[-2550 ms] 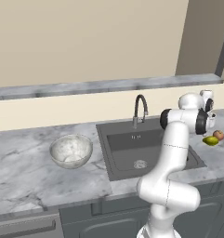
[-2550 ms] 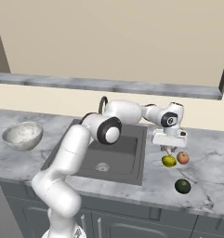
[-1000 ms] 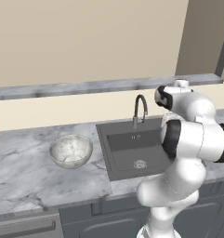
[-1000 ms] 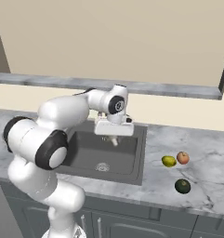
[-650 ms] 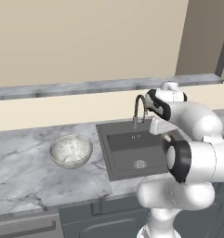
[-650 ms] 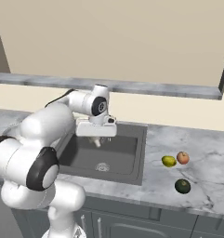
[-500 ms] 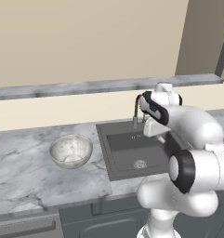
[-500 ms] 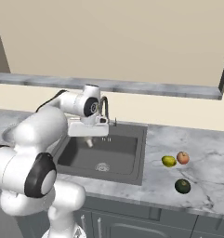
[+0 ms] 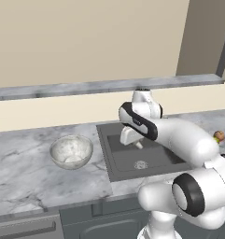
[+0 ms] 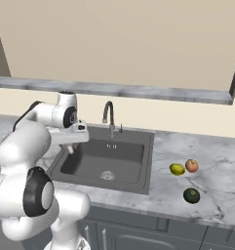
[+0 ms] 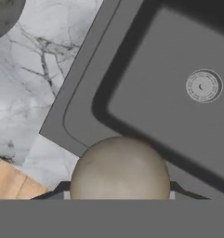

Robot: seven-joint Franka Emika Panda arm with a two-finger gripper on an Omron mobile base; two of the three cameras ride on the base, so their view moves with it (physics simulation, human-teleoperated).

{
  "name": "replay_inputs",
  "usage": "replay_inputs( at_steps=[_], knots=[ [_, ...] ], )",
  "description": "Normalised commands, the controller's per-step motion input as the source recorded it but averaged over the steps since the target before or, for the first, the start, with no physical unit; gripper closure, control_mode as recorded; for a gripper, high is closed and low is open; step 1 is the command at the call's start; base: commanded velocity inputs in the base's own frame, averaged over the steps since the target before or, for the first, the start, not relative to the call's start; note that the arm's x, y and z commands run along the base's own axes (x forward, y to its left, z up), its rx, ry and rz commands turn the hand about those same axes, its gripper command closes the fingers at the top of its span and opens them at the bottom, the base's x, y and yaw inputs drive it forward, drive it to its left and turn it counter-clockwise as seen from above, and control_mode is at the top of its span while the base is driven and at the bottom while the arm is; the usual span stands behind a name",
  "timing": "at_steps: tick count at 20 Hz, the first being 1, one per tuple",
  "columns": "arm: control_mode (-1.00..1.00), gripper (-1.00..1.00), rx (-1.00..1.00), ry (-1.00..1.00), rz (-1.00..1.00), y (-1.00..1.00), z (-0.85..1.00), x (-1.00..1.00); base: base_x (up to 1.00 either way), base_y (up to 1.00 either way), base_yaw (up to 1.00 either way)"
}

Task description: There is a mixed pile of frozen fruits and vegetables on the counter. Locate all the frozen vegetables and place the items in a bowl on the counter. Take all the frozen fruits and defrost them in a running sink.

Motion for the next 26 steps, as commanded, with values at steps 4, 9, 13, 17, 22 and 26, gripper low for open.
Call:
replay_inputs(
  at_steps=[4,9,13,17,22,26],
  knots=[
    [-1.0,1.0,-0.02,-0.06,0.0,0.83,0.0,0.33,0.0,0.0,0.0],
    [-1.0,1.0,-0.04,0.0,0.0,0.7,0.02,0.46,0.0,0.0,0.0],
    [-1.0,1.0,-0.06,0.0,0.0,0.77,0.06,0.41,0.0,0.0,0.0],
    [-1.0,1.0,-0.05,0.07,0.01,0.81,0.19,0.33,0.0,0.0,0.0],
    [-1.0,1.0,-0.04,0.01,0.0,0.81,0.01,0.31,0.0,0.0,0.0],
    [-1.0,1.0,-0.01,0.02,0.0,0.56,-0.29,0.18,0.0,0.0,0.0]
  ],
)
